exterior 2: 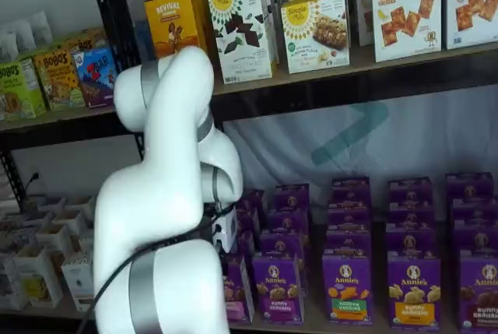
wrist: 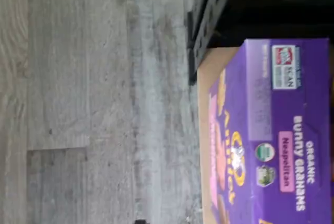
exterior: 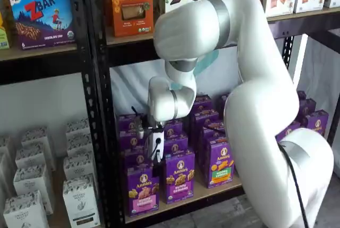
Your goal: Pick up the purple box with a pink patch in the middle, on the bottom shelf, the first box from the left
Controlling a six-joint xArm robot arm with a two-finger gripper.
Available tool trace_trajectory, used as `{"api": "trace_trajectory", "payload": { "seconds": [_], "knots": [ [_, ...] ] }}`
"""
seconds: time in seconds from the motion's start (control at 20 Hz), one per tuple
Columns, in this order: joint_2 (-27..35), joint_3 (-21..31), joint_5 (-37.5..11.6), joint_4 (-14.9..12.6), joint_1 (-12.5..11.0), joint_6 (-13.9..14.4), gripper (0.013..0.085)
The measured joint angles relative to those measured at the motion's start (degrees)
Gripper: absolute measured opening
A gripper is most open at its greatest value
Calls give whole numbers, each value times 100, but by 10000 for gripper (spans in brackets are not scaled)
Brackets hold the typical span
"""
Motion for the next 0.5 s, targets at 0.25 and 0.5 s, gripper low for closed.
{"api": "trace_trajectory", "payload": {
  "seconds": [0.25, 0.5],
  "knots": [
    [281, -433, 213, -59, 5, 76, 850],
    [608, -845, 378, -201, -6, 202, 850]
  ]
}}
